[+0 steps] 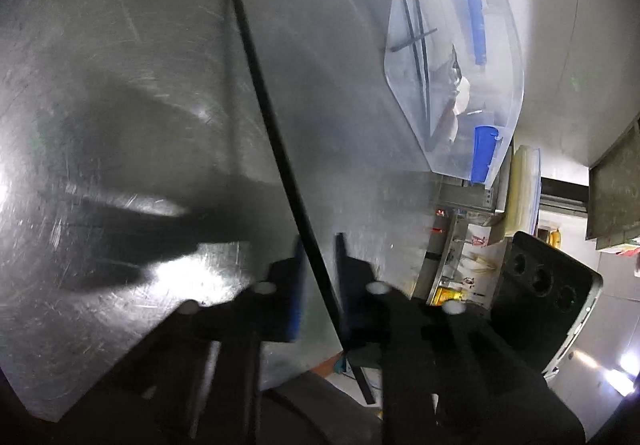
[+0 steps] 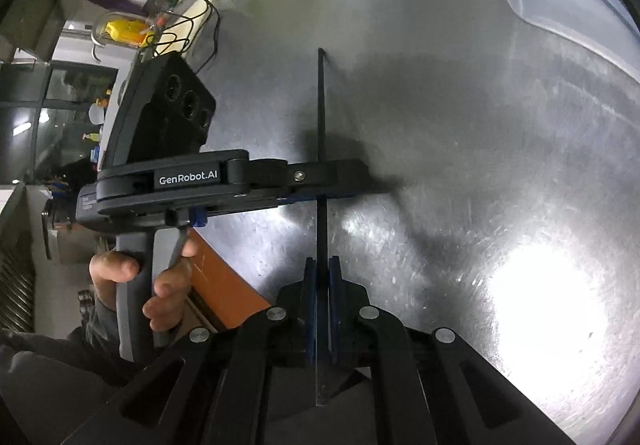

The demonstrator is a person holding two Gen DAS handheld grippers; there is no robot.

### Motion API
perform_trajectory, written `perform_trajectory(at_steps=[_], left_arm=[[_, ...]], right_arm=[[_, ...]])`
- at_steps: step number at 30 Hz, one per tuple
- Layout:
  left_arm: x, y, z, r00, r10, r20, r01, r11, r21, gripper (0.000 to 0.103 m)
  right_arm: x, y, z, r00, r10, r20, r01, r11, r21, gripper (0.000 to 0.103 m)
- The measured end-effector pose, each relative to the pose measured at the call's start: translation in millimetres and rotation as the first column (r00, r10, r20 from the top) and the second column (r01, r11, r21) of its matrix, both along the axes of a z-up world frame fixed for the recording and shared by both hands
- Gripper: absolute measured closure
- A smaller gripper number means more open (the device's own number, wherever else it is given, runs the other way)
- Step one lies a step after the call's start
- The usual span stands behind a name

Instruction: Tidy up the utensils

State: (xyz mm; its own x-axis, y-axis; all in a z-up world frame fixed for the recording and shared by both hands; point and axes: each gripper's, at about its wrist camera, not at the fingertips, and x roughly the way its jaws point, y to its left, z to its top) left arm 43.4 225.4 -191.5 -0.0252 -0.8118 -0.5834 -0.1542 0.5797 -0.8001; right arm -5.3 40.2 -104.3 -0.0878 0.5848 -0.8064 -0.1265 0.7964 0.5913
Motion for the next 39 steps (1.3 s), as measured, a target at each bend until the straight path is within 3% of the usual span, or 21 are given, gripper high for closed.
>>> perform_trajectory(at_steps=[6,10,13,18,21,23,26,32,34,39], left_arm=[[3.8,-2.5,27.0,0.995,0.010,0.095,-0.006,0.999,-0.043,0.098],[15.5,-13.8,76.0,0.975,-0.018,0.220,0.030,0.998,-0.052,0.098],[37.6,-43.1,124.9,0.938,-0.069,0.341,0.094,0.994,-0.057,0.098],[90.6,-114.3,200.4,0.832,-0.139,0.537,0.196,0.979,-0.051,0.098],[132.5,-161.6,219.9,0.811,-0.163,0.562,0.240,0.969,-0.066,0.098],[165.7,-196.6,221.2,0.816,-0.188,0.546,0.265,0.962,-0.064,0.098],[207.3,-236.5,200.3,0.853,-0.219,0.474,0.272,0.961,-0.045,0.098],[244.9,-293.9,113.5,0.925,-0.302,0.231,0.299,0.953,0.047,0.098],[247.4,-302.3,87.3,0.933,-0.324,0.157,0.314,0.946,0.083,0.098],[249.4,-315.4,44.2,0.922,-0.385,0.026,0.376,0.911,0.169,0.098]], right_arm=[[4.5,-0.6,7.0,1.000,0.017,0.021,-0.017,1.000,0.016,0.096],[12.1,-19.6,47.4,0.991,0.003,0.133,-0.008,0.999,0.033,0.096],[25.8,-47.3,88.6,0.968,-0.031,0.250,0.026,0.999,0.023,0.096],[67.7,-114.3,161.1,0.898,-0.064,0.435,0.108,0.991,-0.077,0.096],[105.7,-153.1,185.7,0.876,-0.066,0.478,0.154,0.977,-0.147,0.096],[132.7,-172.7,188.0,0.878,-0.072,0.474,0.173,0.970,-0.172,0.096],[174.1,-207.7,170.2,0.902,-0.099,0.420,0.194,0.963,-0.189,0.096],[233.1,-243.3,77.3,0.962,-0.144,0.231,0.183,0.970,-0.159,0.096],[243.9,-248.9,43.9,0.977,-0.137,0.162,0.163,0.974,-0.160,0.096],[257.2,-248.8,-11.2,0.996,-0.089,0.025,0.092,0.975,-0.204,0.098]])
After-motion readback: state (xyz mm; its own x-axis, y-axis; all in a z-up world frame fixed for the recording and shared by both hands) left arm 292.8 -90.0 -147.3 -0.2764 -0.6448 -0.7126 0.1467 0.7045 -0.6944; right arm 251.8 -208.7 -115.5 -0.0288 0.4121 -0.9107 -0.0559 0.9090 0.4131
